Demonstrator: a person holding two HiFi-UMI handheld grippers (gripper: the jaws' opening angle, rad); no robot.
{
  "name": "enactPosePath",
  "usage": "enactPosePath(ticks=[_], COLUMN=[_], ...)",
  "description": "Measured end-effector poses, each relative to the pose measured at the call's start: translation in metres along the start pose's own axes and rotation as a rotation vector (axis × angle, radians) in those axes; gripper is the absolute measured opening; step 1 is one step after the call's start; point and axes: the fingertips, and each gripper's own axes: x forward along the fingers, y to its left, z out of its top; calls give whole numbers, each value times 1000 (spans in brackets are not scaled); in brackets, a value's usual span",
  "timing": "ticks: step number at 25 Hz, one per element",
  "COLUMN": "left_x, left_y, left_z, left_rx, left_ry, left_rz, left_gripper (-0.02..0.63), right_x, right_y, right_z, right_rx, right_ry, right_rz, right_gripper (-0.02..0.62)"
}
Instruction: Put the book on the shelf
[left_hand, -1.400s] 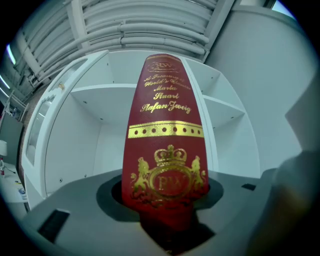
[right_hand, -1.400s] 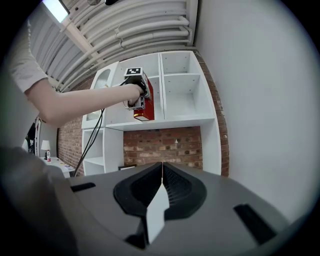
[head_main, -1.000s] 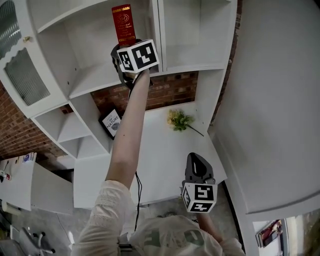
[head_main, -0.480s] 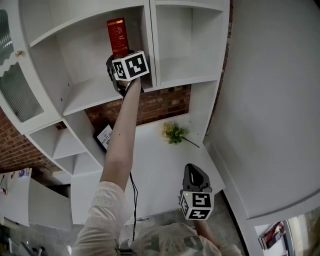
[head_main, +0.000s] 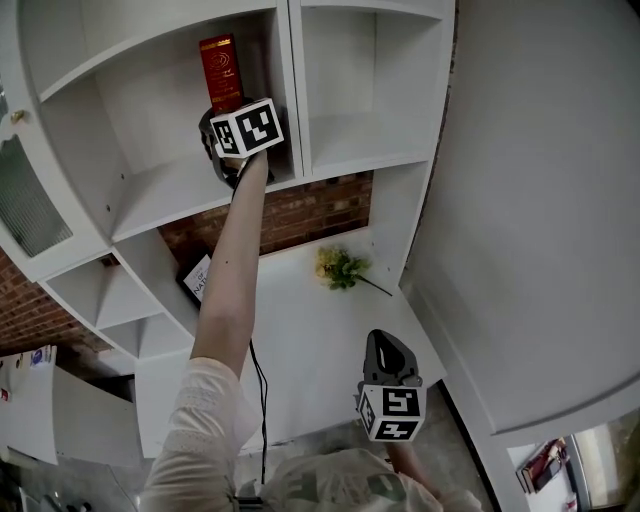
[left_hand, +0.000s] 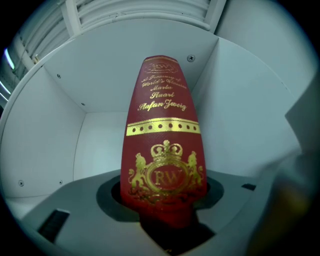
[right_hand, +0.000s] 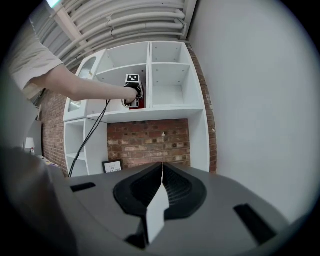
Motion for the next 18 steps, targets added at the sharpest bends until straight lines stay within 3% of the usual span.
enactPosePath(ticks=[18], left_x=[12], left_y=[1], left_z=[-1], left_rx=[-14], left_ry=[-11], left_rz=[11], left_gripper=[244], right_x=[1], right_y=[-7], right_z=[3], right_rx=[-12], right_ry=[-1], right_rz=[-31], right_gripper=[17])
